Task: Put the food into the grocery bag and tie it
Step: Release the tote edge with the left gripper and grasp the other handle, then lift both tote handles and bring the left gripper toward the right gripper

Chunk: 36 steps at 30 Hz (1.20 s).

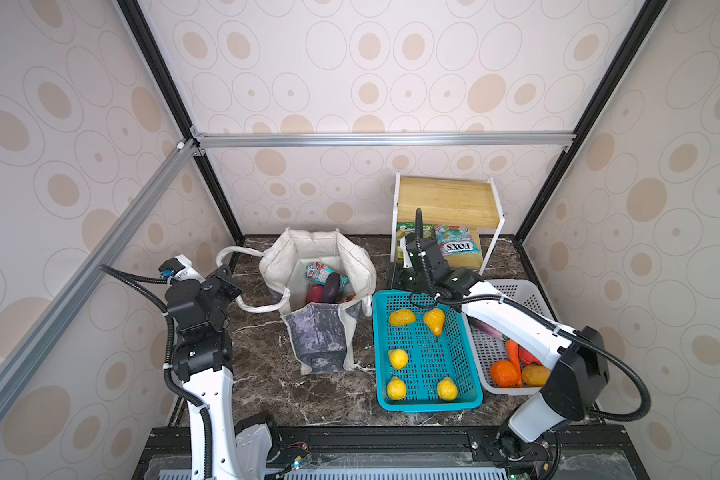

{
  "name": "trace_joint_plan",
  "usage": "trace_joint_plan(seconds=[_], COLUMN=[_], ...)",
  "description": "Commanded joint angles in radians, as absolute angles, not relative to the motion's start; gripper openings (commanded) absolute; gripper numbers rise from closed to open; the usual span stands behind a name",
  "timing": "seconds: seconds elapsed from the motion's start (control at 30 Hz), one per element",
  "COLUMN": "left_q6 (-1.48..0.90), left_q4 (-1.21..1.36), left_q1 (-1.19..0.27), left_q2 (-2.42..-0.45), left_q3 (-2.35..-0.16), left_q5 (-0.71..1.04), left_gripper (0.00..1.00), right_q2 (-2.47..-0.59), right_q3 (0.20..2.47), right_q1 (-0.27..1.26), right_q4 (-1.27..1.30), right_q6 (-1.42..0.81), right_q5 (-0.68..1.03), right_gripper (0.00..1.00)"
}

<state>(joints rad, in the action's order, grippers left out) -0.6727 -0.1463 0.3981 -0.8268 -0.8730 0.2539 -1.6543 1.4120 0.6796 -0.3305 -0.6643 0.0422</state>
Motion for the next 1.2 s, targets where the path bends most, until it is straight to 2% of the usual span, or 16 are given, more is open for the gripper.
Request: trace_joint_plan(seconds=[0.0, 0.13, 0.47, 0.73, 0.9, 1.0, 1.17], left_q6=[-0.599, -0.58, -0.592, -0.59, -0.588, -0.583, -0.58], left_q4=[-0.123, -0.115, -0.047, -0.008, 0.004, 0.005, 0.006], left_q1=[0.418, 0.42, 0.424, 0.425, 0.426, 0.426, 0.428], left_q2=[-0.802, -0.797, -0.788, -0.796, -0.801, -0.797, -0.795], left_q3=[-0.856, -0.834, -0.759, -0.712, -0.696, -0.693, -0.698], left_q5=[0.179, 0.157, 0.171, 0.168, 0.169, 0.166, 0.176], left_gripper=[0.0, 0.0, 0.0, 0.0, 0.0, 0.0, 0.0], right_q2=[-1.708, -1.78, -1.92, -1.99, -2.024, -2.048, -1.972], right_q3=[1.42, 1.449, 1.505, 1.494, 1.479, 1.495, 1.44], right_q1=[0.684, 0.686, 0.698, 0.699, 0.703, 0.706, 0.718], right_q4=[-0.311, -0.281, -0.164, -0.061, 0.042, 0.049, 0.014], right_q6=[-0.65, -0.659, -0.688, -0.741, -0.786, -0.795, -0.777], right_q5=[0.076, 0.102, 0.116, 0.11, 0.11, 0.11, 0.005], right_gripper=[0.48, 0.47, 0.54, 0.53, 0.5, 0.41, 0.08])
